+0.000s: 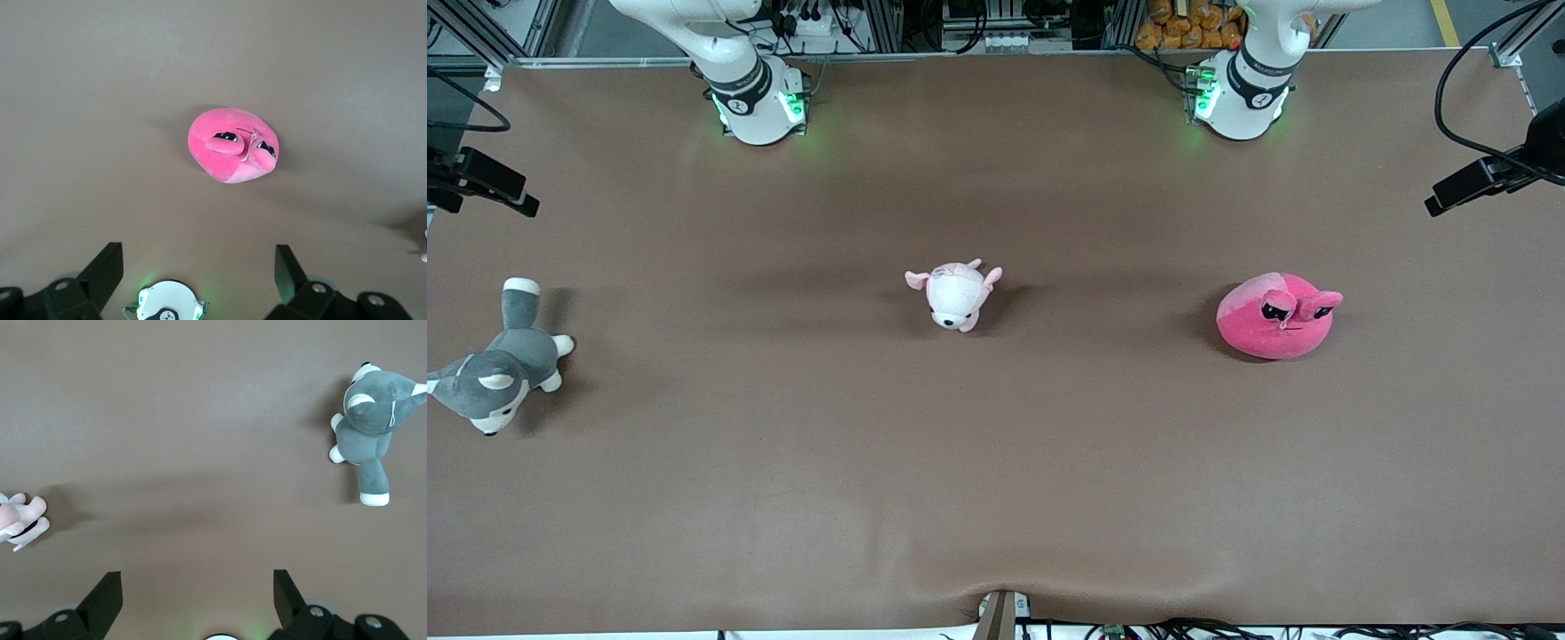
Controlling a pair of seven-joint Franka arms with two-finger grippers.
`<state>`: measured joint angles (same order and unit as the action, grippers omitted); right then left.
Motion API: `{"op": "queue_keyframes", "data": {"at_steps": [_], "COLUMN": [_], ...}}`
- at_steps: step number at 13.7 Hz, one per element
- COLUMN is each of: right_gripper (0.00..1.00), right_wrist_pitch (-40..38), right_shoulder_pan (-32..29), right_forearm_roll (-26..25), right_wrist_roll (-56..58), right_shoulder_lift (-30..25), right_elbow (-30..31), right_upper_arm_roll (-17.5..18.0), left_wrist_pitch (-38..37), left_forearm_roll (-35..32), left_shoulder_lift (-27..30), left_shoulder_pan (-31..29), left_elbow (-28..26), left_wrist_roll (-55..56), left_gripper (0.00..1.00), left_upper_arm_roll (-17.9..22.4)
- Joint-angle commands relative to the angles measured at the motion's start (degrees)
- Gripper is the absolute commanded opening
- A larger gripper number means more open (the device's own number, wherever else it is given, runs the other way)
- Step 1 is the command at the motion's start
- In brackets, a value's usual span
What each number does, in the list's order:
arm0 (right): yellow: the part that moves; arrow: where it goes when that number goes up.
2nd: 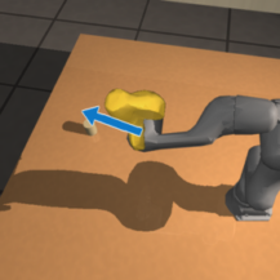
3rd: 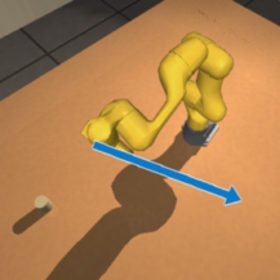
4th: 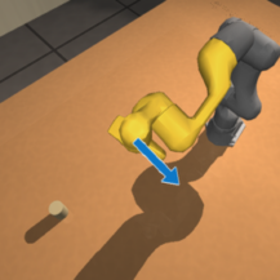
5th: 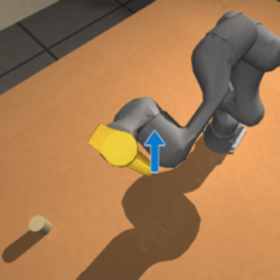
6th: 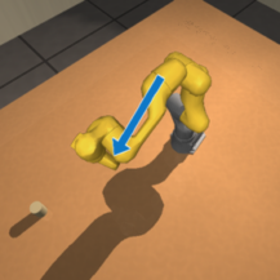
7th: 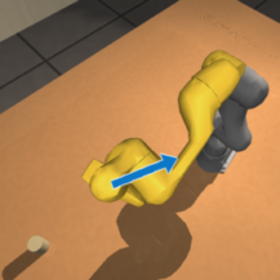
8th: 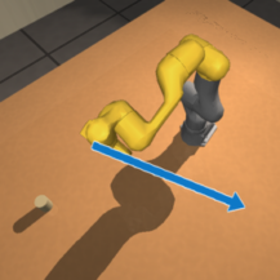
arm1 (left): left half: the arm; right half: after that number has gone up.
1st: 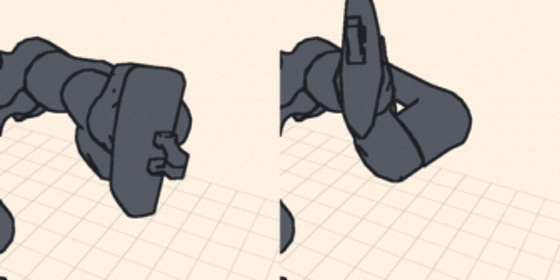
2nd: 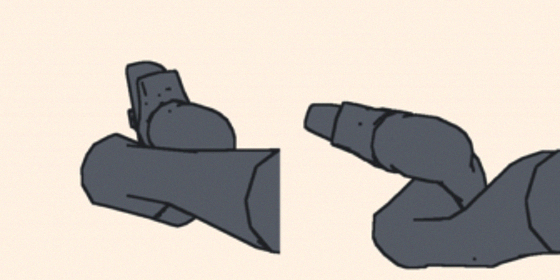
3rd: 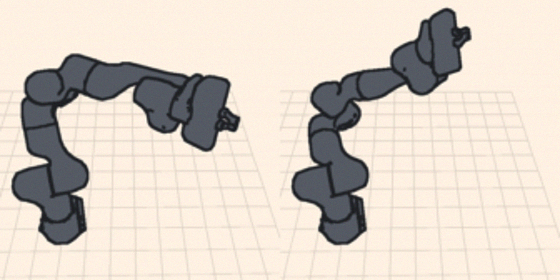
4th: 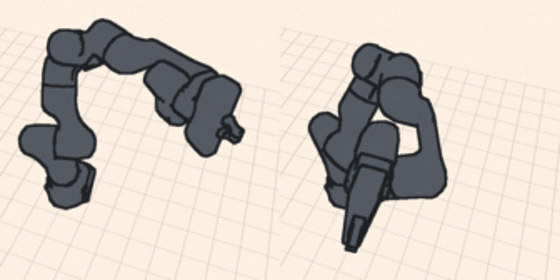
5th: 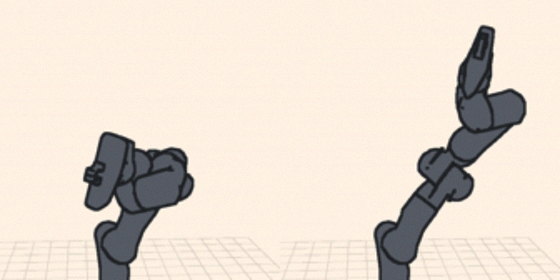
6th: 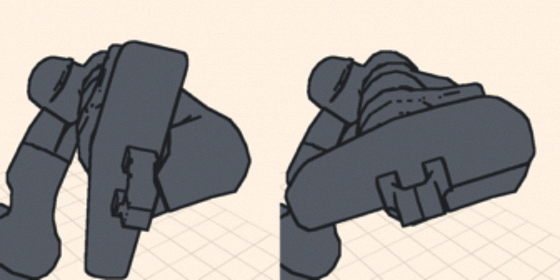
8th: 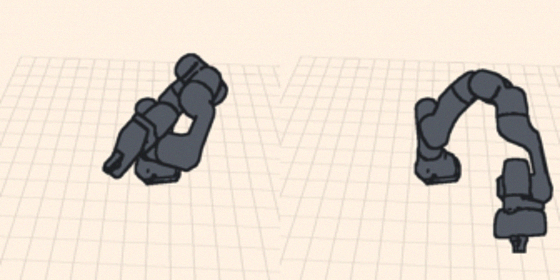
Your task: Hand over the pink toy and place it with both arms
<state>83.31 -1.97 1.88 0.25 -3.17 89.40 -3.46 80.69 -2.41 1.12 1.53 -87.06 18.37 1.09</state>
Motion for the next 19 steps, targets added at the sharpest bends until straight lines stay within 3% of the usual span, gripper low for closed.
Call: {"op": "queue_keyframes", "data": {"at_steps": [1,19], "right_gripper": [1.0,1.0], "right_wrist_pitch": [-0.35,-0.35], "right_shoulder_pan": [-0.23,-0.23], "right_forearm_roll": [0.58,0.58], "right_wrist_roll": [-0.34,-0.34], "right_shoulder_lift": [0.71,0.8], "right_elbow": [-1.07,-1.16], "right_upper_arm_roll": [0.3,0.3], "left_wrist_pitch": [0.08,7.2], "left_forearm_roll": [0.39,0.92], "left_shoulder_lift": [-0.42,-0.33], "left_shoulder_pan": [-0.57,-4.52], "left_elbow": [-0.12,-7.77], "left_wrist_roll": [1.58,8.95], "left_gripper": [1.0,1.0], "left_upper_arm_roll": [-0.21,-0.39]}}
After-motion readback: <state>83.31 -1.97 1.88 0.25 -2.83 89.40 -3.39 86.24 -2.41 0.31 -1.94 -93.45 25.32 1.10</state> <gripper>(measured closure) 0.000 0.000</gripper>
